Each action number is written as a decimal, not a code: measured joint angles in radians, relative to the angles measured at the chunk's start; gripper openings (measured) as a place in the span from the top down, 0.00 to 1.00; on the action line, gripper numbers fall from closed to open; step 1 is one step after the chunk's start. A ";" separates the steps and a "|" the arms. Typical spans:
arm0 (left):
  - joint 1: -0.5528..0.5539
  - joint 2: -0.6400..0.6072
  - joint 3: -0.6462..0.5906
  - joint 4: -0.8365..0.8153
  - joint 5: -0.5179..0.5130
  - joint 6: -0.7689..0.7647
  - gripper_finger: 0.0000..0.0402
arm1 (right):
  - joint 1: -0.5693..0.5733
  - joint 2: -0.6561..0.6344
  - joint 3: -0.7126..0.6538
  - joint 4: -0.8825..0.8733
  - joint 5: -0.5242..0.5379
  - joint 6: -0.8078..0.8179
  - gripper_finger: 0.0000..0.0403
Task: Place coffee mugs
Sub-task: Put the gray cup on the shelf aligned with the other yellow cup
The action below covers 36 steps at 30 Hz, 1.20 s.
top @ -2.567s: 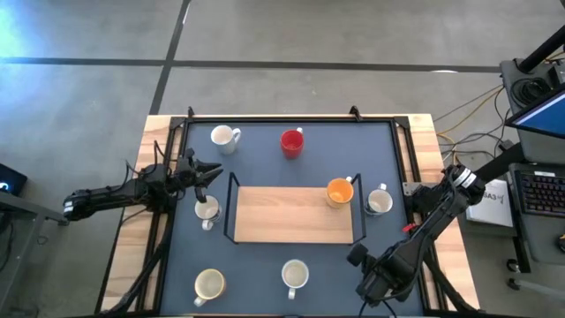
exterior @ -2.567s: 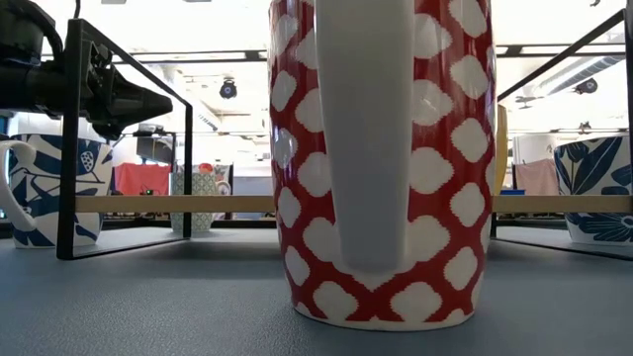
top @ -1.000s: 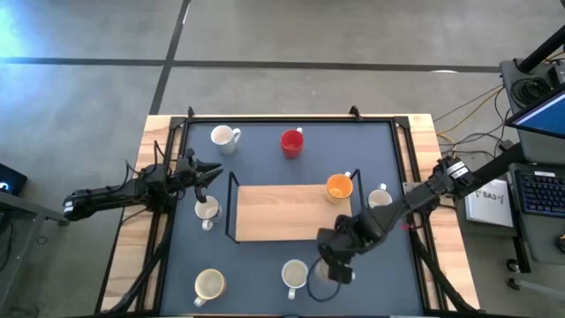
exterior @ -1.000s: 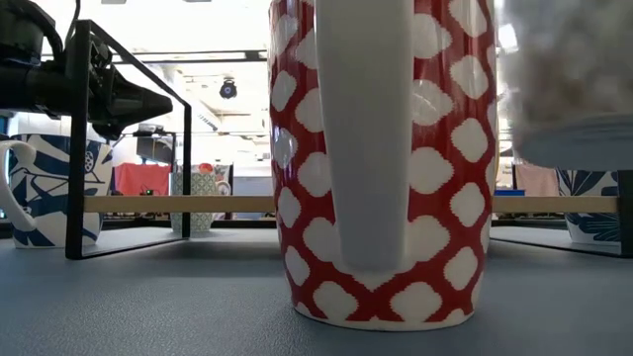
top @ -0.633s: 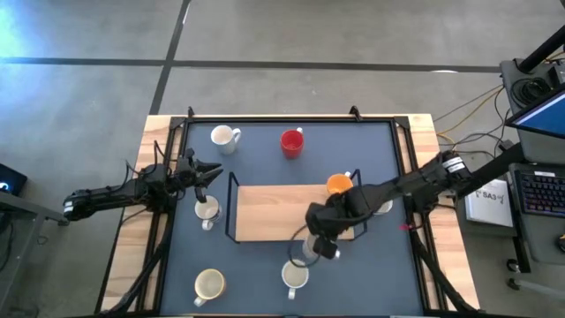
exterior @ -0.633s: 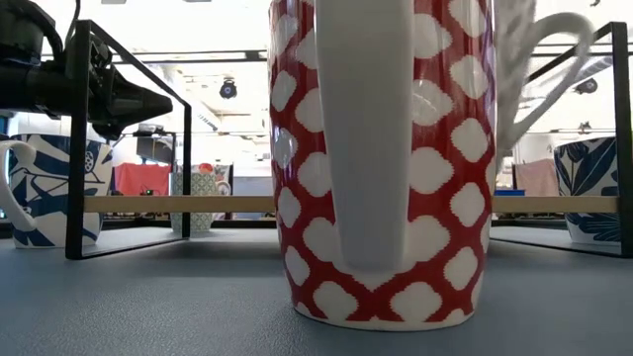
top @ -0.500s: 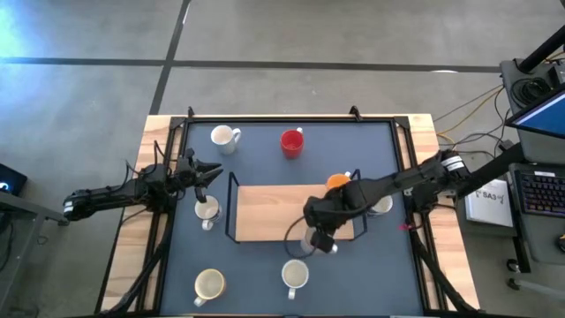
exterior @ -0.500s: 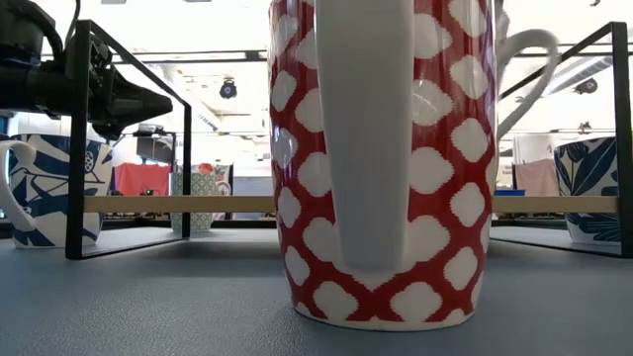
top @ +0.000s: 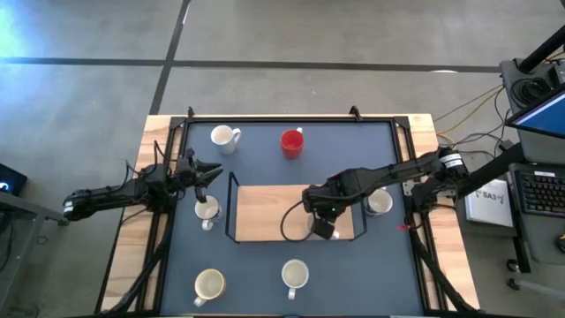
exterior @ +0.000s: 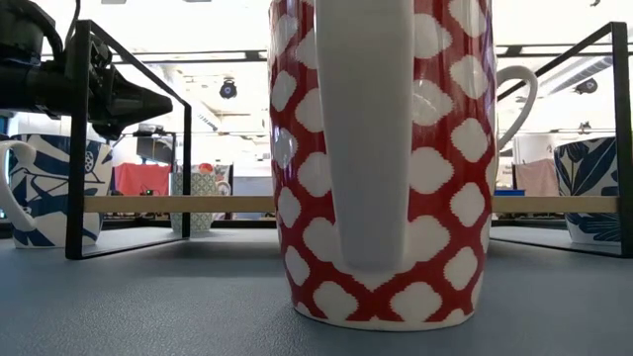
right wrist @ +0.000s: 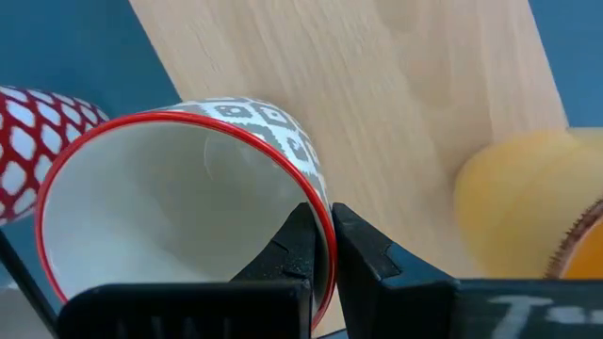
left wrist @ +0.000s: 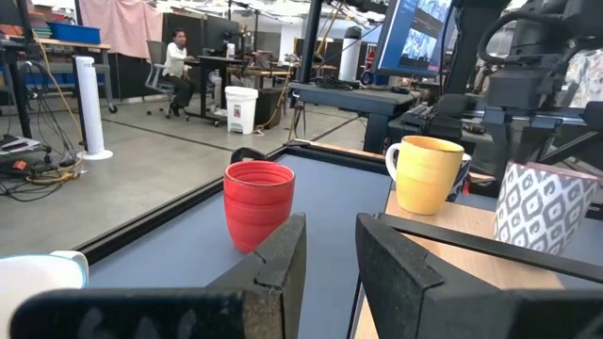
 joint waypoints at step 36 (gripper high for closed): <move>0.000 0.000 0.000 0.000 0.000 0.000 0.81 | -0.002 0.002 0.119 0.007 0.072 -0.920 0.78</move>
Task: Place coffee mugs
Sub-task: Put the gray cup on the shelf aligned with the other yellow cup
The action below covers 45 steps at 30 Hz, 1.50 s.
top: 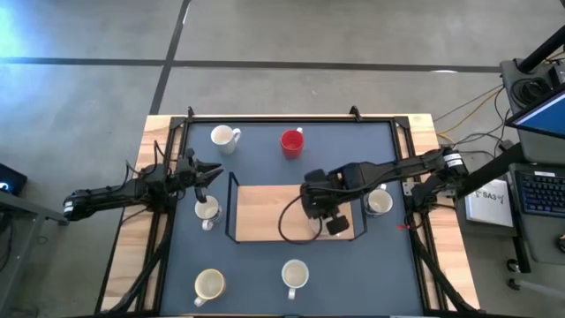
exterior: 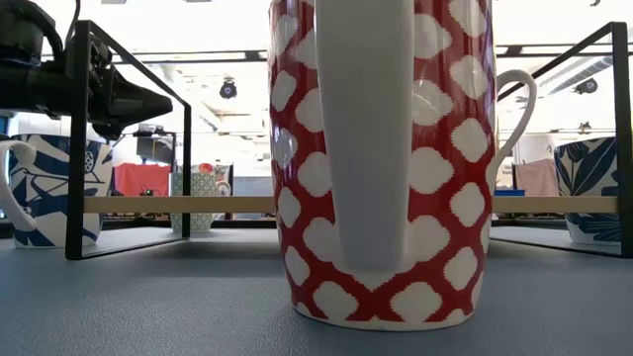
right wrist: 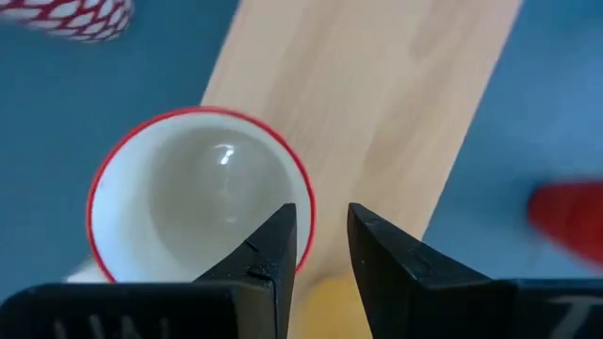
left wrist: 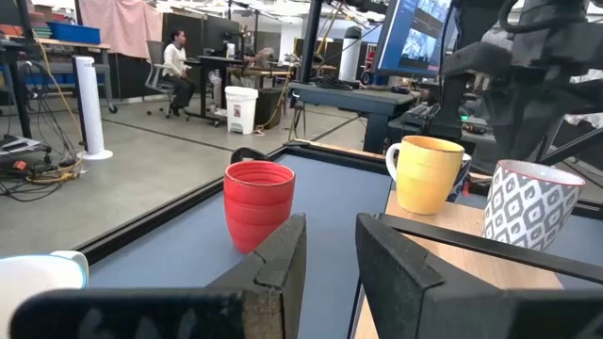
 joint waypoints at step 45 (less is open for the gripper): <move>0.000 0.000 0.000 0.000 0.000 0.000 0.81 | 0.033 0.082 -0.002 -0.163 -0.072 0.010 0.97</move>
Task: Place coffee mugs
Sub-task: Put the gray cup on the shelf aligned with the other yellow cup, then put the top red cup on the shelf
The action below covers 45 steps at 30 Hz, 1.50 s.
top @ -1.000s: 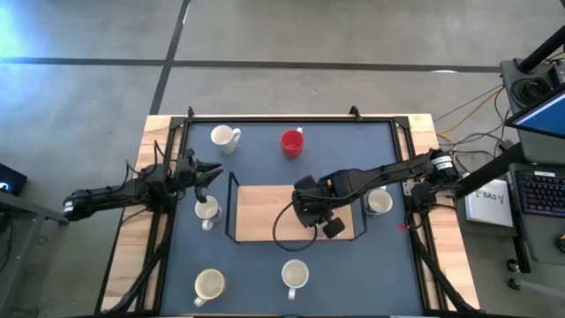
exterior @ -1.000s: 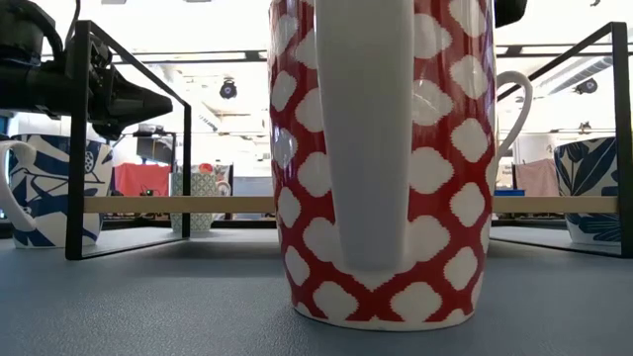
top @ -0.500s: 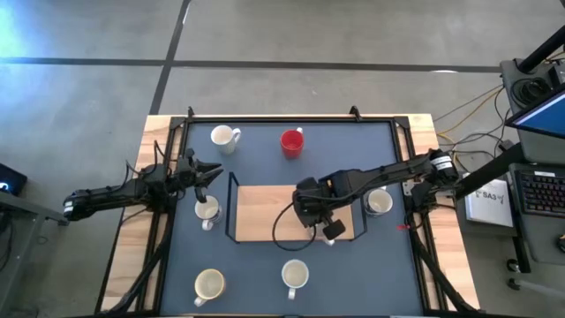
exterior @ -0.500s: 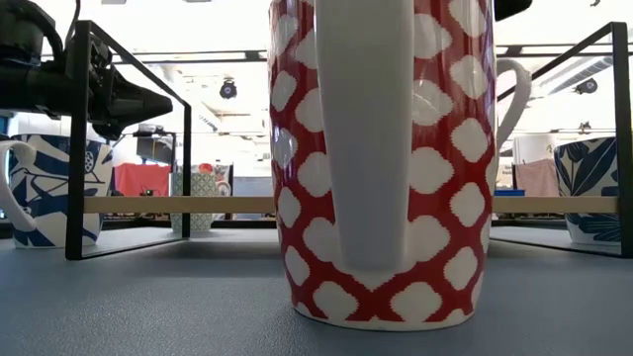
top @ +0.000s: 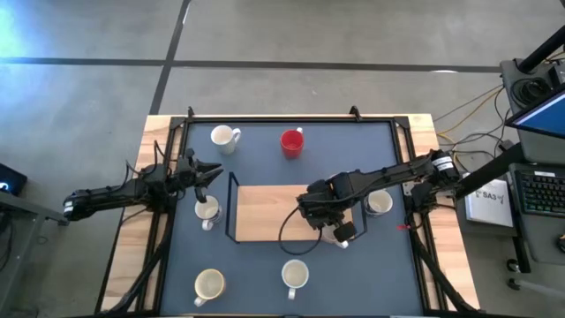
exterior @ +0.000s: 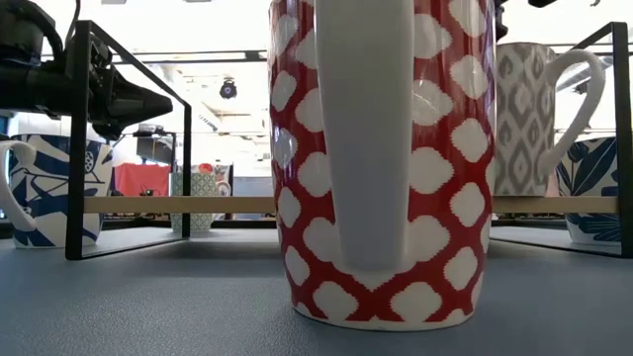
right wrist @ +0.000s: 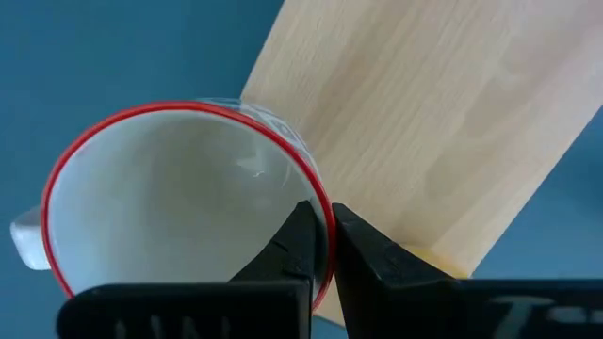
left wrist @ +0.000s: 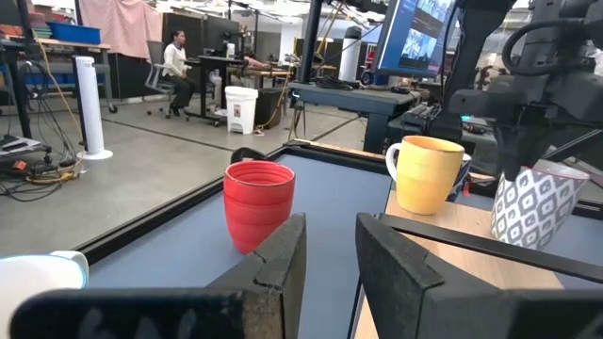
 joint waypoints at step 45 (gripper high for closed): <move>0.000 0.000 0.000 0.000 0.000 0.000 0.81 | 0.000 -0.012 0.073 -0.150 0.025 0.013 0.84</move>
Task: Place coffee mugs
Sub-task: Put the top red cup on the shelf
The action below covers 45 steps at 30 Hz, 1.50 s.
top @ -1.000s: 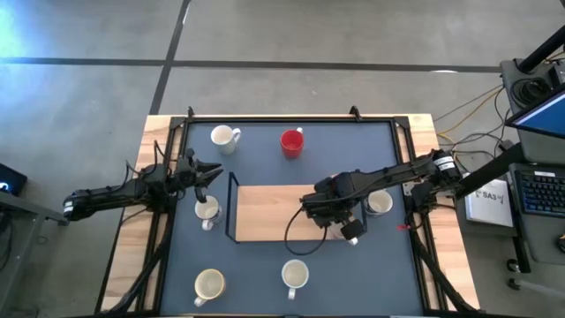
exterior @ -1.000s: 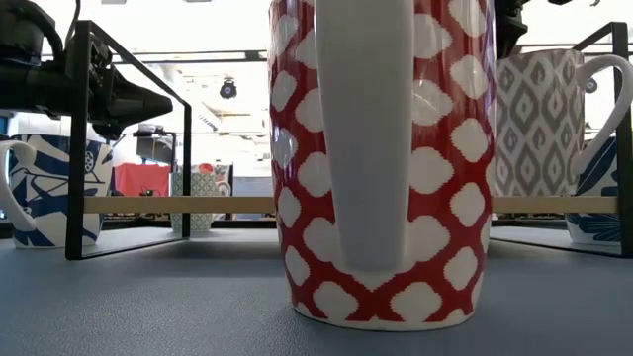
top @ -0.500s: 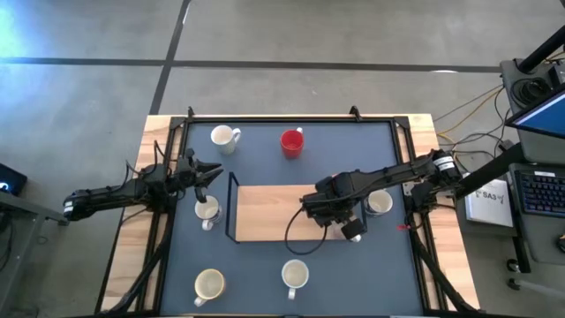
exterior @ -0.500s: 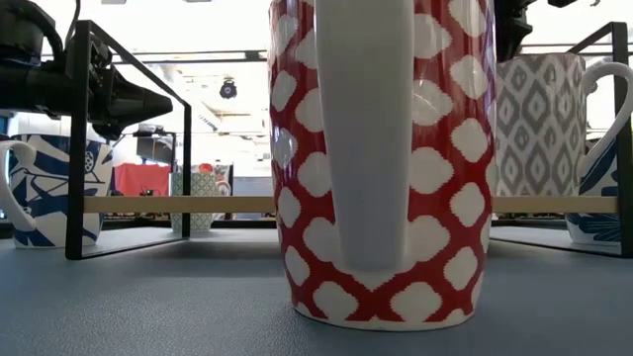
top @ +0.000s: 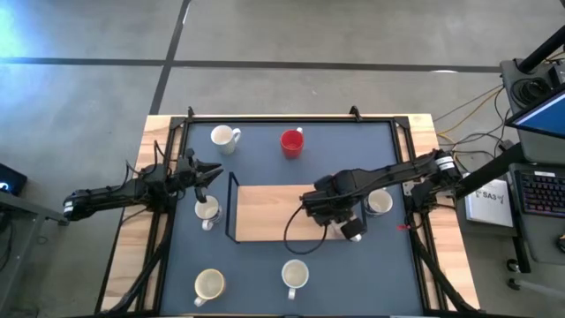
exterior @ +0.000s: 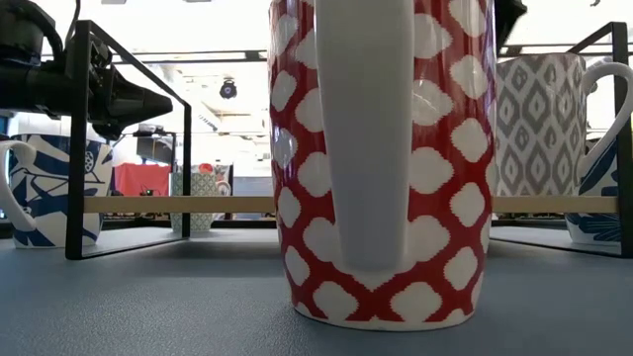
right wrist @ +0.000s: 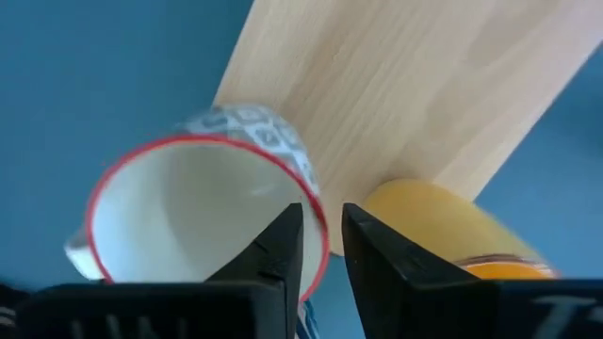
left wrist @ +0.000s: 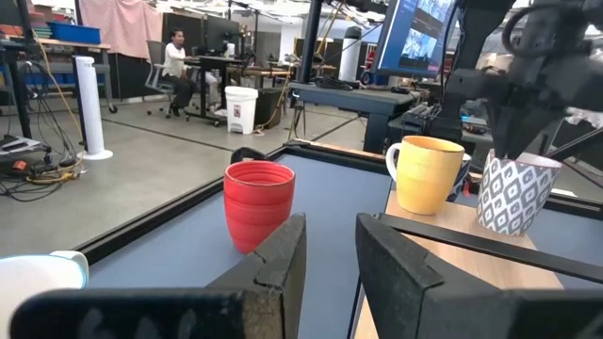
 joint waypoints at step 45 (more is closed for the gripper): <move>0.000 0.000 0.000 0.000 0.000 0.000 0.81 | -0.357 0.011 0.069 0.472 0.129 0.163 0.51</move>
